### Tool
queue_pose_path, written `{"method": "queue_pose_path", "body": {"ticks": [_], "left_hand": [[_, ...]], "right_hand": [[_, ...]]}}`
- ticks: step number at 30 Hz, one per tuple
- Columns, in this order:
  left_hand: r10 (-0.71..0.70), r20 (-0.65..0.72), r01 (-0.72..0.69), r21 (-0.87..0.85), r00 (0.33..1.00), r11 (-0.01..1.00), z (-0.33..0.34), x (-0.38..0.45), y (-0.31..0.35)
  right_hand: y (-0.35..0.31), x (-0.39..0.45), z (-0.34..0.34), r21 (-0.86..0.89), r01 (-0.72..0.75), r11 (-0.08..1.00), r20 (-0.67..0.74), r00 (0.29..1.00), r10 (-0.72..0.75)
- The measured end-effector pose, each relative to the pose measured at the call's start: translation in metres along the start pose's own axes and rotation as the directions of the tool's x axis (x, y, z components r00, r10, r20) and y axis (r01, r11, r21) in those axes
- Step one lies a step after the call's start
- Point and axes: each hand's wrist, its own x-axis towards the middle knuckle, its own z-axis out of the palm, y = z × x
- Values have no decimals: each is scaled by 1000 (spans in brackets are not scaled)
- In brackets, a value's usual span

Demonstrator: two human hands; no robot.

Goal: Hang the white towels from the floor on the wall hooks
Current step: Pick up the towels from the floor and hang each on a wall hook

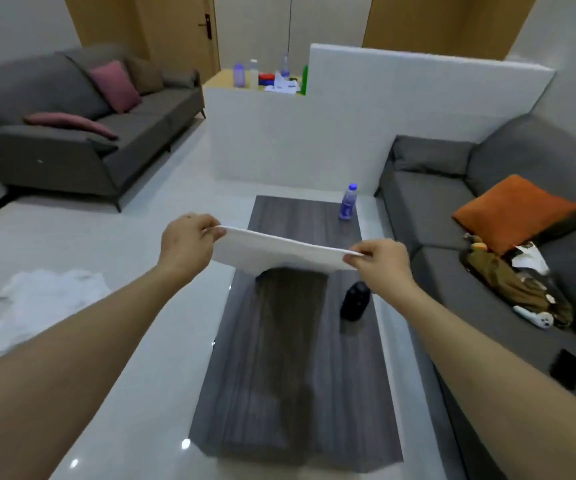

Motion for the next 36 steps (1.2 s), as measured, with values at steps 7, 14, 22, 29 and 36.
{"method": "queue_pose_path", "body": {"ticks": [7,14,22,29,36], "left_hand": [[-216,394,179,129,893,975,87,-159,-53],[-279,616,160,242,737,957,120,-229,-96],[-273,659,158,229,701,960,143,-203,-121],[-301,630,217,208,716,954,205,-104,-121],[-422,485,318,285,766,904,295,11,-108]], "right_hand": [[106,-126,80,-54,-212,976,291,931,219],[149,-200,127,-182,-364,914,410,816,406],[157,-186,151,-196,-431,881,328,817,473],[187,-72,179,-131,-501,855,352,783,513],[217,62,210,-25,-566,824,259,792,553]]}}
